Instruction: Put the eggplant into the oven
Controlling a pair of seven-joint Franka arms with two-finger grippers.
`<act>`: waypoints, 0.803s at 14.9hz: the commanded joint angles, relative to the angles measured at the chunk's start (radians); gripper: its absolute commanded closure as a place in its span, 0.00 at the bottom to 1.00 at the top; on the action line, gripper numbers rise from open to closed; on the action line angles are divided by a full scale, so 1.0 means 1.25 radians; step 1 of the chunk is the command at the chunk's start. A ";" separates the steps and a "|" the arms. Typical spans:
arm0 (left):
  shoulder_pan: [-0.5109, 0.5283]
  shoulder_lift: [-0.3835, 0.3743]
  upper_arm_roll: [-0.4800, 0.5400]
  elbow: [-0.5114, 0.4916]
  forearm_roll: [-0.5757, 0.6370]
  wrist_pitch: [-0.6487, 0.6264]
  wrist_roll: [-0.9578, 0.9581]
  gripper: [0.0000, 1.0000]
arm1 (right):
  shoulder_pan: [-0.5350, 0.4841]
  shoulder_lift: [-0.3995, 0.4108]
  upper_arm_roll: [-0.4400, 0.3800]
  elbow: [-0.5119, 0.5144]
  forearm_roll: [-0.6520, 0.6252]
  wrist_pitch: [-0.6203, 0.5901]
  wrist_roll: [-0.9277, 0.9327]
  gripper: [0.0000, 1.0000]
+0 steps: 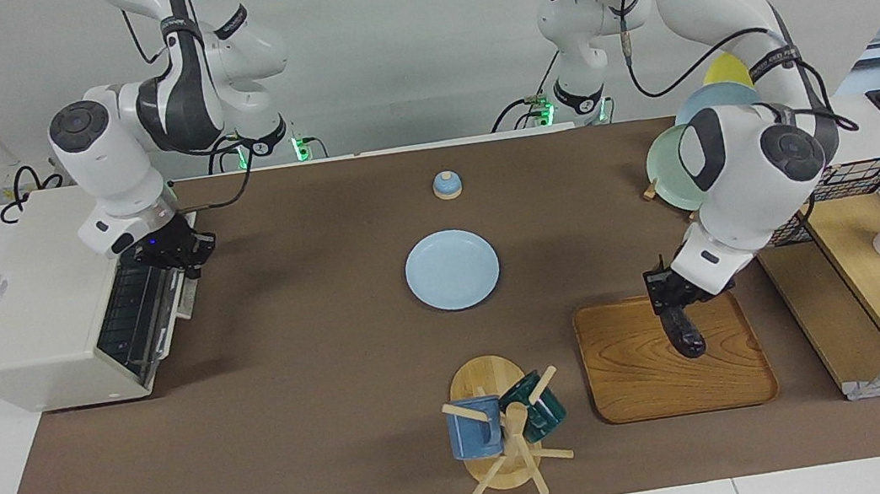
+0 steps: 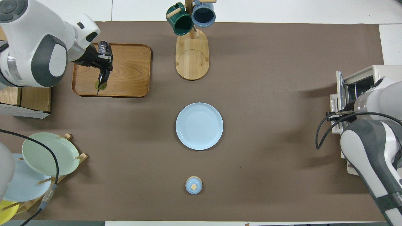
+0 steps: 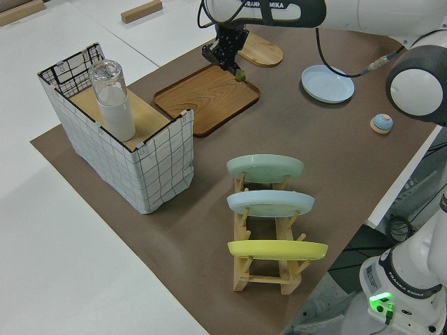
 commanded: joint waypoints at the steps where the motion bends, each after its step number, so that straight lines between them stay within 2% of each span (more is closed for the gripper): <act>1: -0.063 -0.091 0.010 -0.057 -0.052 -0.053 -0.101 1.00 | -0.009 0.077 -0.012 -0.015 -0.032 0.154 0.000 1.00; 5: -0.166 -0.137 0.007 -0.115 -0.085 -0.034 -0.223 1.00 | 0.018 0.107 -0.011 -0.029 -0.032 0.208 0.041 1.00; 7: -0.219 -0.170 0.008 -0.208 -0.134 0.084 -0.234 1.00 | 0.018 0.124 -0.012 -0.033 -0.032 0.232 0.041 1.00; 9: -0.287 -0.182 0.010 -0.297 -0.136 0.200 -0.283 1.00 | 0.012 0.150 -0.012 -0.034 -0.032 0.255 0.039 1.00; 12: -0.341 -0.160 0.011 -0.335 -0.135 0.267 -0.304 1.00 | 0.010 0.177 -0.012 -0.034 -0.032 0.272 0.042 1.00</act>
